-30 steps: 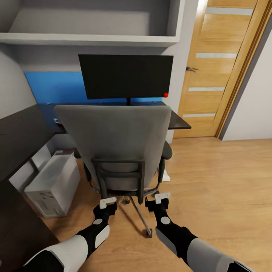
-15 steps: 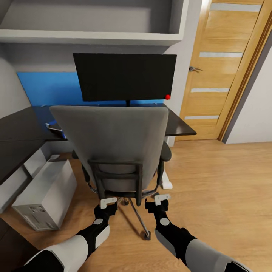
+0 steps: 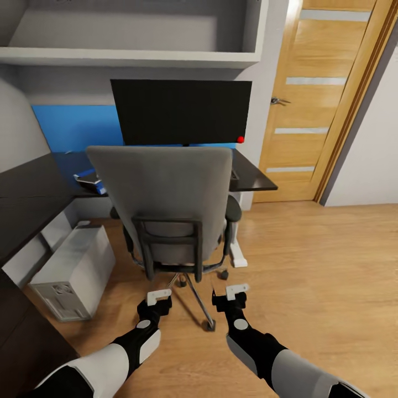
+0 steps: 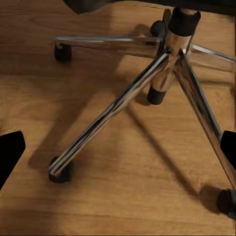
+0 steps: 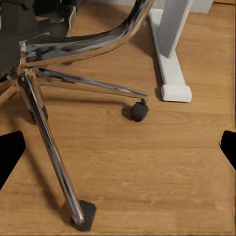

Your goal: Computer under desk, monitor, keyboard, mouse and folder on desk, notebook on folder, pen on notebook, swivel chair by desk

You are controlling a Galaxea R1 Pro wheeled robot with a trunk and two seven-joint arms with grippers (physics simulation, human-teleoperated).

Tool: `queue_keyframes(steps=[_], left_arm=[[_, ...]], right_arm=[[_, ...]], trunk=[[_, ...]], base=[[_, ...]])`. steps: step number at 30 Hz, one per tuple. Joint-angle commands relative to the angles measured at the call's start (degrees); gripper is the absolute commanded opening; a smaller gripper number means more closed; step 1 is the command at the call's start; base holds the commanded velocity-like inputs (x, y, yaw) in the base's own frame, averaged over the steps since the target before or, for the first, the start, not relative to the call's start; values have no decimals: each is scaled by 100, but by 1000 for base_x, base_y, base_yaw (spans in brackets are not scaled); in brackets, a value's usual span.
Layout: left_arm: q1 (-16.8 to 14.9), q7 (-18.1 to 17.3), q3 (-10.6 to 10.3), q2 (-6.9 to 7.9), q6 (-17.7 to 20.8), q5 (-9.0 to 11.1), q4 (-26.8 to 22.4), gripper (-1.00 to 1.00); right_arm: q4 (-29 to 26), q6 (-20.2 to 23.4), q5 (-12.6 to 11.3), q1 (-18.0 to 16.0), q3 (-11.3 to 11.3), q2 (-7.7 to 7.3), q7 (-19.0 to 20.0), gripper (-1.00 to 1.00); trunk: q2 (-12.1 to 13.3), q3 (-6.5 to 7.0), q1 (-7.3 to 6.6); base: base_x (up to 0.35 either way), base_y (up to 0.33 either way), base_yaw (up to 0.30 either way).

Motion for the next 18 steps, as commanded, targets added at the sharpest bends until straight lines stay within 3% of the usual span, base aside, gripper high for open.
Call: queue_keyframes(steps=[1, 14, 18], left_arm=[[-4, 32, -49, 0, -16, 32, 3, 100], [-4, 40, -46, -1, -35, 32, 1, 100], [-4, 47, -37, 9, -14, 61, 53, 100]], right_arm=[[0, -33, -63, -8, 46, -2, -29, 100], [121, -286, -86, -8, 21, -8, -36, 100], [186, -289, -87, -8, 15, -12, -38, 100]], trunk=[[-2, -5, -5], [519, 229, -290], [679, 300, -378]], base=[[-333, -75, 0], [-336, -6, 0], [-212, 0, 0]])
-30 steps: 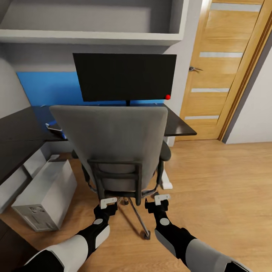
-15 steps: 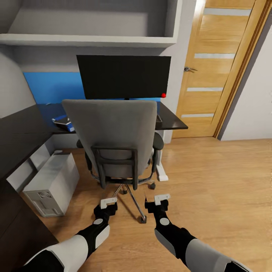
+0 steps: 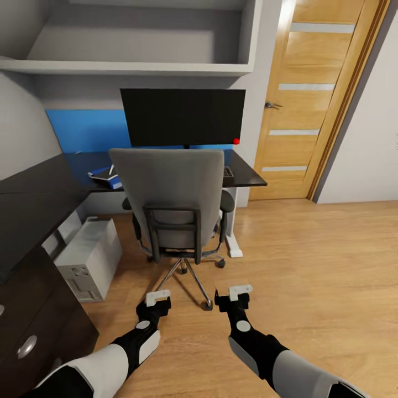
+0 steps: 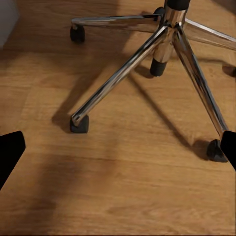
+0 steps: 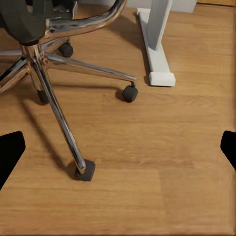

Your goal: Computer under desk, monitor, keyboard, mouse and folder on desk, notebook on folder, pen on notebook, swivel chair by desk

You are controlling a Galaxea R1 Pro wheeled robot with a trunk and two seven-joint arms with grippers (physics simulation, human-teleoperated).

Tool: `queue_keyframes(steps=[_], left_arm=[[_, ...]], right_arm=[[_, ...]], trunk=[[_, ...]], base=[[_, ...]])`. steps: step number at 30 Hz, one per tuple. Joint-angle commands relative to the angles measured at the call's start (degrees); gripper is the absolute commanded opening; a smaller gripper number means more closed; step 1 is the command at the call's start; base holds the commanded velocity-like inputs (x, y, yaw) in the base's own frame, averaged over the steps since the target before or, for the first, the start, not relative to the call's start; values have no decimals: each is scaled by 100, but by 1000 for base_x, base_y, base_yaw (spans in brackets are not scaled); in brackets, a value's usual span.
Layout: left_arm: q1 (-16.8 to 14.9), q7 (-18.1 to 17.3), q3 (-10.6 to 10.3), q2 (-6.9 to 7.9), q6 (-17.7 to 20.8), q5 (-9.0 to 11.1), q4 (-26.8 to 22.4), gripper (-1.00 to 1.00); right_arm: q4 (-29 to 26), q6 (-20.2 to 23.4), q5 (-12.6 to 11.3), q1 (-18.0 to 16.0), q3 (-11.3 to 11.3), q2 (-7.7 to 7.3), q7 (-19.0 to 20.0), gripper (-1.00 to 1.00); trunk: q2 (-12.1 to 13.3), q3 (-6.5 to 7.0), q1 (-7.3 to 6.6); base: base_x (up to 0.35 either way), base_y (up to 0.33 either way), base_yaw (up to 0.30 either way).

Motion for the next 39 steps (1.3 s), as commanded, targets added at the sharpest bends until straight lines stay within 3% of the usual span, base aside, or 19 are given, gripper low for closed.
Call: queue_keyframes(steps=[1, 6, 11, 15, 19, 26, 30, 34, 39], left_arm=[[-4, 32, -48, 0, -18, 38, 122, 100], [28, 46, -33, 14, -60, 59, 614, 100], [377, 70, -28, 23, -73, 63, 667, 100], [781, 76, -24, 25, -77, 64, 678, 100], [1186, 74, -19, 52, -78, 64, 681, 100], [1861, 33, -18, 252, -93, 64, 677, 100], [2255, 21, -18, 425, -465, 58, 675, 100], [2501, 17, -18, 466, -805, 56, 677, 100], [2726, 13, -21, 535, -936, 48, 678, 100]], right_arm=[[16, -34, -62, -7, 45, -10, -28, 100], [450, -265, -85, -8, 38, -23, -28, 100], [1201, -774, -156, 0, 56, 4, -24, 100], [1670, -1067, -180, 223, 62, 58, -14, 100], [1788, -1132, -183, 423, 57, 61, -8, 100], [1823, -1129, -179, 720, 49, 38, 1, 100], [2084, -1105, -170, 1104, 64, 65, 9, 100], [2166, -1115, -169, 1199, 65, 72, 14, 100], [2209, -1109, -174, 1248, 66, 78, 15, 100]], trunk=[[39, 14, -25], [240, 103, -135], [440, 193, -244], [601, 265, -332], [761, 337, -420], [1042, 462, -574], [1202, 534, -662], [1363, 606, -750], [1563, 696, -859]], base=[[-69, 0, 0], [-23, 0, 0], [-3, 0, 0], [0, 0, 0], [0, 0, 0], [0, 0, 0], [0, 0, 0], [0, 0, 0], [0, 0, 0]])
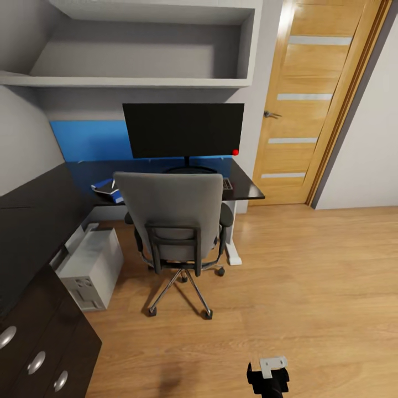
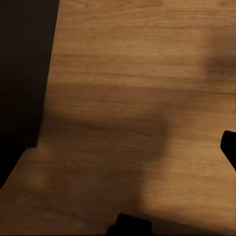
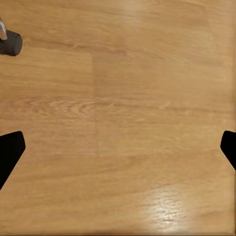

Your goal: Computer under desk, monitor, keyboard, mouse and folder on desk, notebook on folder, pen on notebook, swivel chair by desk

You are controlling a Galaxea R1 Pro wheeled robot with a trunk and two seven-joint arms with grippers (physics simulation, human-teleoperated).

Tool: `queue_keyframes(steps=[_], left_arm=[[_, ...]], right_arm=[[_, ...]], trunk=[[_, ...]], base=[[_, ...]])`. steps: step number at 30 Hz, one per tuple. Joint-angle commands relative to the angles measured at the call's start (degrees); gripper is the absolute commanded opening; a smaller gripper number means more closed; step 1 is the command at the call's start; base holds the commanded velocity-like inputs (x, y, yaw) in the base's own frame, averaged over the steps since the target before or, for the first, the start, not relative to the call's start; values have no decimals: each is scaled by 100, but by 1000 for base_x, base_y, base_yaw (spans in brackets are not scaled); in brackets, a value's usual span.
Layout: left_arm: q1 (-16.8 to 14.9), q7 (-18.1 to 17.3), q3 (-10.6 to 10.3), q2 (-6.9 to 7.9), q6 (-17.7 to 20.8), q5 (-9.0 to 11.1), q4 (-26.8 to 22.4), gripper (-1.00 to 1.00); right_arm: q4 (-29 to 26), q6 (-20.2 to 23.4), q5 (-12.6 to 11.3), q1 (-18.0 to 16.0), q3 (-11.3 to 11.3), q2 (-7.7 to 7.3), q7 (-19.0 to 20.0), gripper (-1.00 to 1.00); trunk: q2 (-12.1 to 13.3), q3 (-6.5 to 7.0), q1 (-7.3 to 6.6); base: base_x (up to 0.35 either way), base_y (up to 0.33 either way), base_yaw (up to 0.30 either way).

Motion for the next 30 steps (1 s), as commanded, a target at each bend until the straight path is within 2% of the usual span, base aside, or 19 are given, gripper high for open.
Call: queue_keyframes(steps=[1, 7, 17, 30], left_arm=[[10, 36, -54, 10, -12, 13, -1, 100], [80, 32, -58, 61, -86, 6, 1, 100], [352, 32, -59, 68, -824, 3, -2, 100], [377, 40, -59, 70, -906, 11, -4, 100]], right_arm=[[3, -11, -41, 2, 50, 3, -21, 100], [10, -8, -40, 15, 51, 10, -20, 100], [202, 0, -46, 129, 34, -39, -20, 100], [325, 0, -46, 243, 31, -77, -23, 100]], trunk=[[40, 14, -23], [280, 121, -155], [681, 301, -375], [1203, 534, -660]], base=[[0, 0, 0], [0, 0, 0], [0, 0, 0], [0, 0, 0]])
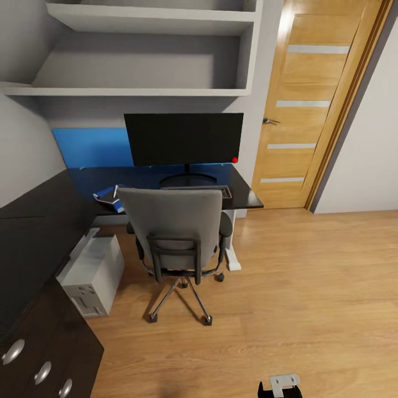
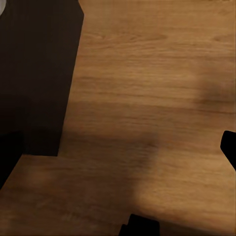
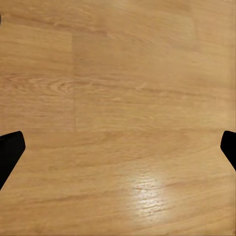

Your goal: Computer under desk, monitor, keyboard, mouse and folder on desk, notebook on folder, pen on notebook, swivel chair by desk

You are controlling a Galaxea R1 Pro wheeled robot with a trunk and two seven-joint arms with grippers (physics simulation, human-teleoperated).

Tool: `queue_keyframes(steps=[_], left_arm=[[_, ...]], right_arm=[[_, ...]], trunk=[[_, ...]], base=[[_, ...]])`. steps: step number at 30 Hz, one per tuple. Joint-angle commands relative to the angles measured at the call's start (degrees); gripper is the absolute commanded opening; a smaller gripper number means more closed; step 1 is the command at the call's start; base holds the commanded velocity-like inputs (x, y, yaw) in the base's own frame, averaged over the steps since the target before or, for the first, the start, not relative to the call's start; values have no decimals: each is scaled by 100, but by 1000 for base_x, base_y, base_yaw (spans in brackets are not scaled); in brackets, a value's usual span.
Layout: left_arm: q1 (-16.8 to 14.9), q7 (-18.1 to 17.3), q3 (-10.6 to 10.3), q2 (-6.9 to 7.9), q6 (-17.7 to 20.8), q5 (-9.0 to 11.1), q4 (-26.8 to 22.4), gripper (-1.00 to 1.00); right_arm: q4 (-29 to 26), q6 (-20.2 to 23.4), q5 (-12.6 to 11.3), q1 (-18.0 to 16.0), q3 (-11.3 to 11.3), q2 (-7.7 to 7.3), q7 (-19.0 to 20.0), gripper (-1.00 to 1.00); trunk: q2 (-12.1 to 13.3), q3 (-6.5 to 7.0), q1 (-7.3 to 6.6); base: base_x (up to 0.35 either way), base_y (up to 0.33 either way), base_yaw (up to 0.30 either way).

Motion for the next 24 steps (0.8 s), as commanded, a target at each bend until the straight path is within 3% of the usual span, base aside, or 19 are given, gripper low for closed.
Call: queue_keyframes(steps=[1, 24], left_arm=[[-1, 52, -48, -1, -5, 1, 0, 100], [-2, 65, 32, 0, 55, 18, -1, 100]], right_arm=[[13, -20, -42, -3, 48, 4, -8, 100], [14, -20, -42, -2, 51, 4, -10, 100]], trunk=[[39, 14, -23], [962, 426, -528]], base=[[0, 0, 0], [0, 0, 0]])
